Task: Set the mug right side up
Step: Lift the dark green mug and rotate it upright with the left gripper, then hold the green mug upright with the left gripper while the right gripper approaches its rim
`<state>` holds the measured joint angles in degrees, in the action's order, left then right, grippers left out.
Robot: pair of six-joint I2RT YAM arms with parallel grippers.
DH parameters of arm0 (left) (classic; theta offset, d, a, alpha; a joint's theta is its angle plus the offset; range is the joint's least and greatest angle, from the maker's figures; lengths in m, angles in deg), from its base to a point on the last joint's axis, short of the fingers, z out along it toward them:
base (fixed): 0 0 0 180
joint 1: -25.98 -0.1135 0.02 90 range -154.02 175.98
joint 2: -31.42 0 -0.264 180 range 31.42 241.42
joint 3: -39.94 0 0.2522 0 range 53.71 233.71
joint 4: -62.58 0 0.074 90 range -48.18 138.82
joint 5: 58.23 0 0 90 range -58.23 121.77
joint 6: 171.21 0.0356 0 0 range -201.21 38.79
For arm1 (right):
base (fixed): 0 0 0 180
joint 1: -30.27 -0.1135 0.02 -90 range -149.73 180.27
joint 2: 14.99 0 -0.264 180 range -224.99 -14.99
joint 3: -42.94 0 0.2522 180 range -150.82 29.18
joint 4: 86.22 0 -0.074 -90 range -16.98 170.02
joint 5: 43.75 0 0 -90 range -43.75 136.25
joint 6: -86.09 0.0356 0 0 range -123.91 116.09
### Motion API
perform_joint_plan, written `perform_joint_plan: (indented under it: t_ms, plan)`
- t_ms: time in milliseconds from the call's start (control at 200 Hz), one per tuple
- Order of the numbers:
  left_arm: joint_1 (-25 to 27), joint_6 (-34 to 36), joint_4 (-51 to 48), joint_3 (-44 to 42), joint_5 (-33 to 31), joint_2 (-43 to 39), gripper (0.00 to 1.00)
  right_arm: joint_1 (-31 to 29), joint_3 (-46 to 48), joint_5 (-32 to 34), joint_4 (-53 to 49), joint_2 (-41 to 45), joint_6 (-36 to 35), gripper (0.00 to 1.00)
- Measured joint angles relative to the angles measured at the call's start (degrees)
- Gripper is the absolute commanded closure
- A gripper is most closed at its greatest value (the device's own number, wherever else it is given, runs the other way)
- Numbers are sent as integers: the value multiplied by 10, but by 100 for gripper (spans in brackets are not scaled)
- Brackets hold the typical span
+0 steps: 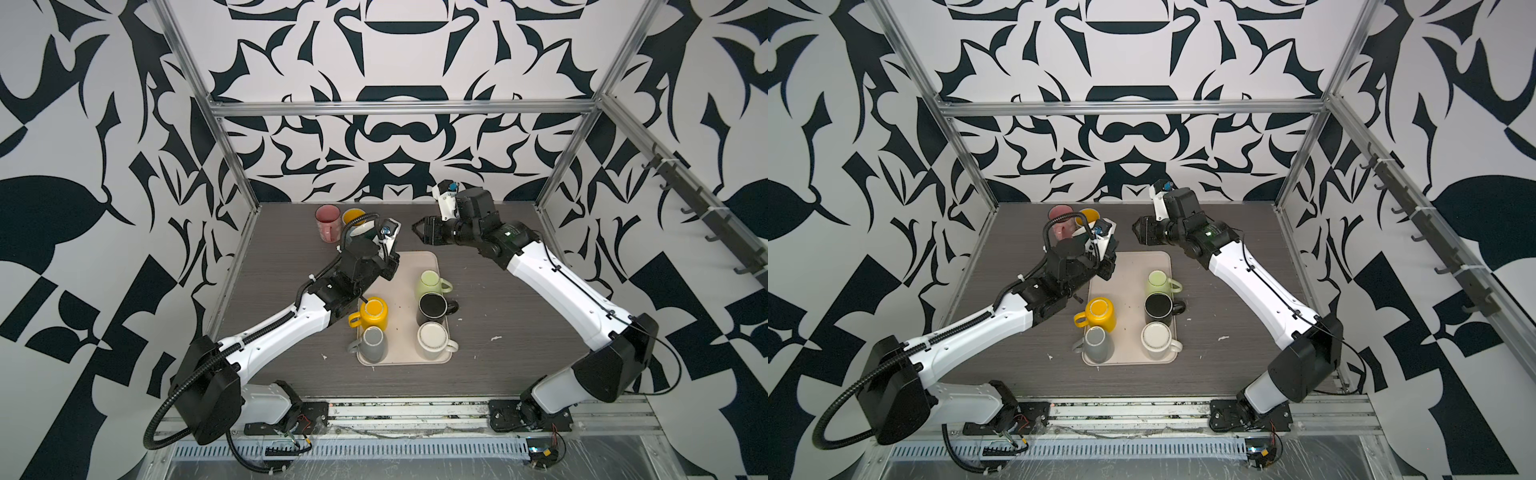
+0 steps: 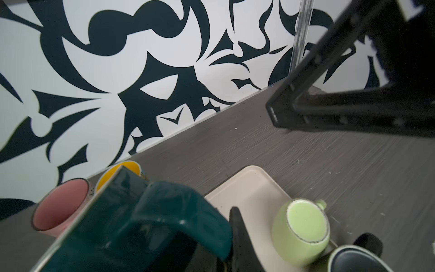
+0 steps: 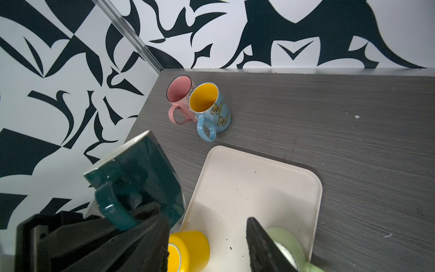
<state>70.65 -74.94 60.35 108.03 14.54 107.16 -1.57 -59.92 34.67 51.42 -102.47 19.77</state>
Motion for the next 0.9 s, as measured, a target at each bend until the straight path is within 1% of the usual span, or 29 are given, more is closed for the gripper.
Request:
perform_joint_plan:
  t_ms: [145,360,570,755,900]
  plan:
    - [24,83,30,-16,-40,2,100,0,-15,-29,-18,-3,-11,44]
    - [60,216,124,-35,-90,22,100,2,-38,-60,-38,-11,-28,44]
    - [69,317,192,-40,-135,55,100,9,-42,-65,-80,-11,-58,44]
    - [75,394,263,-54,-149,64,100,11,-65,-75,-125,-12,-91,44]
    - [75,449,331,-86,-142,64,100,11,-87,-80,-163,-12,-120,44]
